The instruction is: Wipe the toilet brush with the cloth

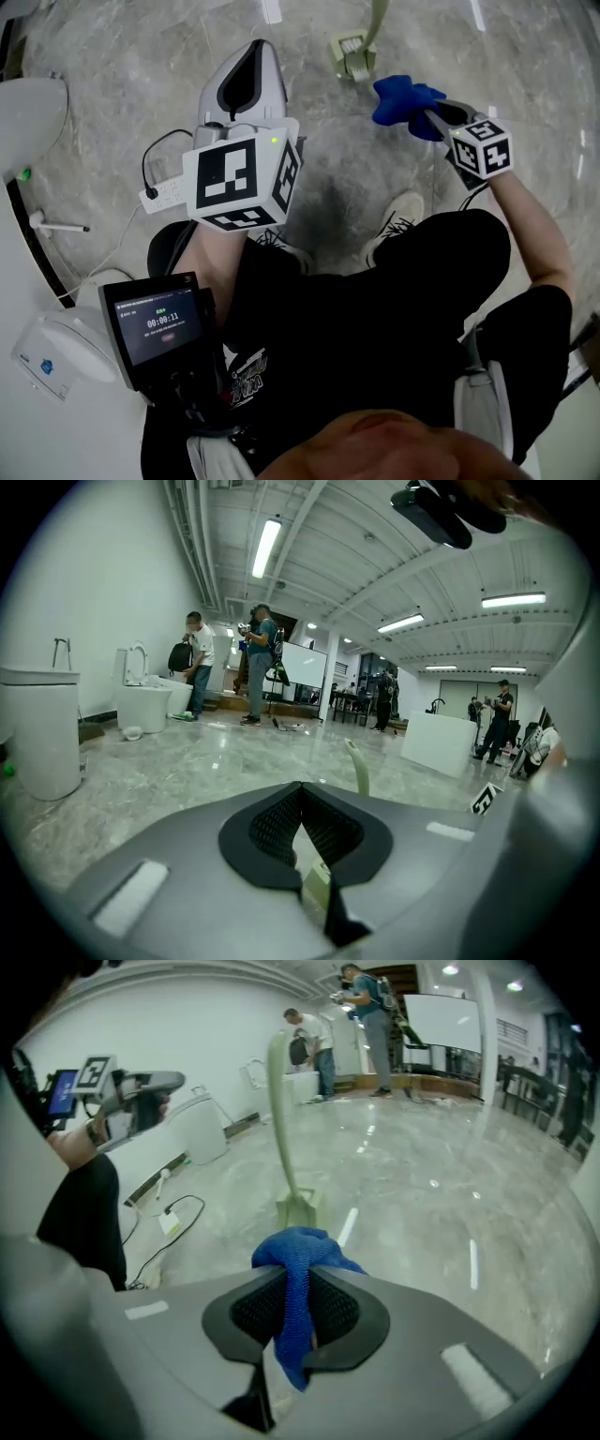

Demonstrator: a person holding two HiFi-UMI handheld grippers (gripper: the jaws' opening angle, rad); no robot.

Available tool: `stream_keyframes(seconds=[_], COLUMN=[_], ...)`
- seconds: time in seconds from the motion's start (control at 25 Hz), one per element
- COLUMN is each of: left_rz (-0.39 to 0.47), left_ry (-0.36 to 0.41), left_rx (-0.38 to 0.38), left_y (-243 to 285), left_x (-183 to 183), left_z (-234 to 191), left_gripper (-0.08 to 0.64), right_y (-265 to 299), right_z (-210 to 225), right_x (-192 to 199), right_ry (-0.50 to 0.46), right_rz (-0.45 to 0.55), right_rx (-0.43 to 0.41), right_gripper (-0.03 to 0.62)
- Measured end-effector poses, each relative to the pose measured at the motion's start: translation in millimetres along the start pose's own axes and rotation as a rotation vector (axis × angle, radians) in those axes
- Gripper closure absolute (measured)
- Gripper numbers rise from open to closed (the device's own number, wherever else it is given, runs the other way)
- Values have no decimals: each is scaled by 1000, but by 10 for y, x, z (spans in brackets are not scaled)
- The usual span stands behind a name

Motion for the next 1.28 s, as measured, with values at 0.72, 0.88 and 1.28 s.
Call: stream_keyframes(seconds=[0.72, 0.88, 1.28], left_rz=[-28, -28, -20], left_ry=[9, -9, -15], left_rx=[-13, 0, 4], left_y=[42, 46, 32], left_x=[73, 63, 34], left_z=[-58, -36, -23], left_gripper=[560, 560, 560], right_y=[802, 477, -709], right_z=[294, 218, 197], right_x=[-1061, -1247, -1756], right_ry=[256, 293, 366], right_rz=[167, 246, 527], right_rx=[124, 81, 11], right_gripper=[537, 537, 537])
Point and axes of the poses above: the fingertips, and each gripper's own axes: y forward along the fingers, z to its right, x out of its underside, the point moved 2 cm from there along -y, backward along the fingers, and after that the axes turned 8 degrees about x, right-handed, at the moved point
